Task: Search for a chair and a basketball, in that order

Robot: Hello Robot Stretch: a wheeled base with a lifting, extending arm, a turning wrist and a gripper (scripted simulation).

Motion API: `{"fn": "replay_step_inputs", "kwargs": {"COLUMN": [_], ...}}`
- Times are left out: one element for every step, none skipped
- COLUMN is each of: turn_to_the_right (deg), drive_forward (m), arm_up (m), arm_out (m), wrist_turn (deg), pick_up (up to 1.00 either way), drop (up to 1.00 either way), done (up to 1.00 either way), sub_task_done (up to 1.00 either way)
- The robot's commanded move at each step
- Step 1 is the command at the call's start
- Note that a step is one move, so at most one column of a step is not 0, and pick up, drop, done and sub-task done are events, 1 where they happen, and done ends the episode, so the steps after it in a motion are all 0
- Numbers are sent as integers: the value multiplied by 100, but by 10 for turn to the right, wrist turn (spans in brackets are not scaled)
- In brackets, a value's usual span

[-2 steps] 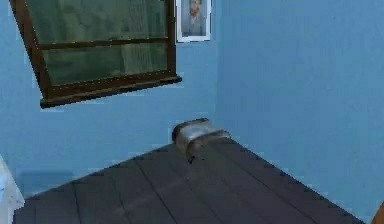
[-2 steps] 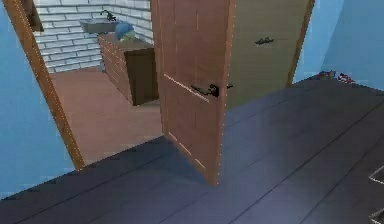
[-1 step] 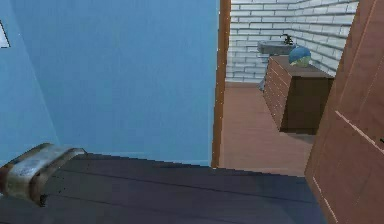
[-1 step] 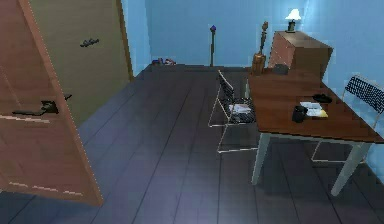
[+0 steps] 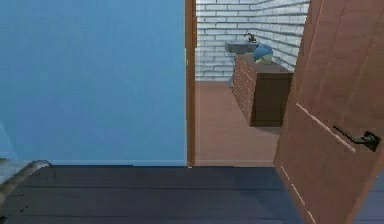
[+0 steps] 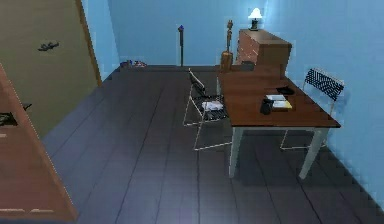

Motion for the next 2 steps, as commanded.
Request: {"fn": "replay_step_inputs", "kwargs": {"turn_to_the_right": [0, -450], "drive_forward": [5, 0], "arm_up": [0, 0], "arm_out": [0, 0], "wrist_turn": [0, 0], "pick_up": [0, 0], "drop": [0, 0], "done": [0, 0], "sub_task_done": [0, 0]}}
